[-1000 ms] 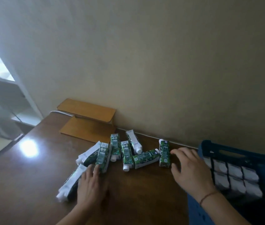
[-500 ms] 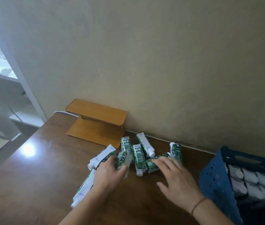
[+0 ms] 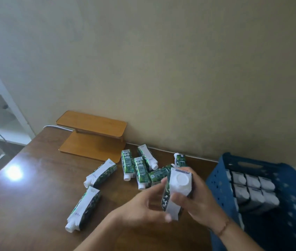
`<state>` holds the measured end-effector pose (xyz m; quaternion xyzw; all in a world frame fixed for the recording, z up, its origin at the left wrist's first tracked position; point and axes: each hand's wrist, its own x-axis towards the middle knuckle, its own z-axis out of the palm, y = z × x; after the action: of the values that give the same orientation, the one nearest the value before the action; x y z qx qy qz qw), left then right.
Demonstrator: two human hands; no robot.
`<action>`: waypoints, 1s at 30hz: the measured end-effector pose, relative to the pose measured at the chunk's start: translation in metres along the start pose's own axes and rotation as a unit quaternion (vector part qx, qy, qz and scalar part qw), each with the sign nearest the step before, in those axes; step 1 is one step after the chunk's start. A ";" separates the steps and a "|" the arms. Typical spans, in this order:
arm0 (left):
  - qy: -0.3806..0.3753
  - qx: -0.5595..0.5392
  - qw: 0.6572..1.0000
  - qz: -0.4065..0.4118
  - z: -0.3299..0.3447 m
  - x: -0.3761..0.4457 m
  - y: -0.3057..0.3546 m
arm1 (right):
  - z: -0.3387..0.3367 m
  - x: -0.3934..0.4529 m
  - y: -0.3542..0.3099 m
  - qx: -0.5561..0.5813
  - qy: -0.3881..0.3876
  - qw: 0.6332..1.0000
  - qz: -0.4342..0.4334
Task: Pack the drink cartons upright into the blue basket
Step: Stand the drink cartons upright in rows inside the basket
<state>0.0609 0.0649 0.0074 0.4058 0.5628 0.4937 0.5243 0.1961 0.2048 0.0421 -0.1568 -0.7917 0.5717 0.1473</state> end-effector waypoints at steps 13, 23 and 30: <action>0.096 0.108 0.987 0.066 0.133 0.077 0.025 | -0.142 -0.106 0.009 -0.024 0.301 0.949 -0.093; 0.080 0.103 0.991 0.002 0.161 0.099 -0.014 | -0.194 -0.098 0.094 -0.330 0.224 0.908 0.127; 0.073 0.104 0.992 -0.011 0.159 0.102 -0.014 | -0.169 -0.095 0.150 -0.372 0.110 0.896 0.215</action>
<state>0.2069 0.1823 -0.0200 0.4145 0.6522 0.4555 0.4420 0.3637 0.3551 -0.0541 -0.4286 -0.8724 0.2318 0.0383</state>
